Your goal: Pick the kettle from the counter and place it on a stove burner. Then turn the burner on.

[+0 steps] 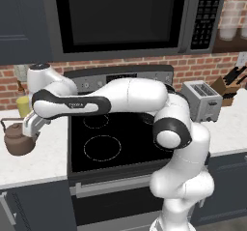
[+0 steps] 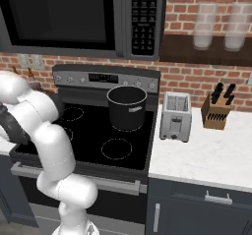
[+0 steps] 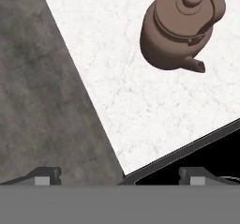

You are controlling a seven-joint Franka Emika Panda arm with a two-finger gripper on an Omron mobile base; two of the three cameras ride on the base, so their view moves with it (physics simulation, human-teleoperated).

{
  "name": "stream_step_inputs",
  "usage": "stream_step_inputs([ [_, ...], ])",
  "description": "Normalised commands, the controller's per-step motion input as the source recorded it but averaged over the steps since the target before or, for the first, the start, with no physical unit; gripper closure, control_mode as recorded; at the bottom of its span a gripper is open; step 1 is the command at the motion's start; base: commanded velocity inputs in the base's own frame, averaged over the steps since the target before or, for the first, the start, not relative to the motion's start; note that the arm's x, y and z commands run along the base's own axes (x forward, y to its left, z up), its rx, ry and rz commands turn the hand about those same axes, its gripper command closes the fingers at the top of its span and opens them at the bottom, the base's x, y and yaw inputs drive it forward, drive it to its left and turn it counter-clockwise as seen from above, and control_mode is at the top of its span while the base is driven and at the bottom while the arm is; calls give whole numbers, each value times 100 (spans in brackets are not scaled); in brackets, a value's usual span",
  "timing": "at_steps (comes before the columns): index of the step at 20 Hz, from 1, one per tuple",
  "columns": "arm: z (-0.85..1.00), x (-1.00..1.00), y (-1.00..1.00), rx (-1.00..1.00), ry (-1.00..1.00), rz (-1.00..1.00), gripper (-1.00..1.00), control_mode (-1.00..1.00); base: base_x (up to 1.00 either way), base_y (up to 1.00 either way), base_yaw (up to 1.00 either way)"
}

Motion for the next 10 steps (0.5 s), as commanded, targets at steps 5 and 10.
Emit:
stream_step_inputs([
  [5, -6, 46, 6, 0, -2, 0, -100, -100, 0, 0, 0],
  [10, -18, 35, 24, 0, 0, 0, -100, -100, 0, 0, 0],
])
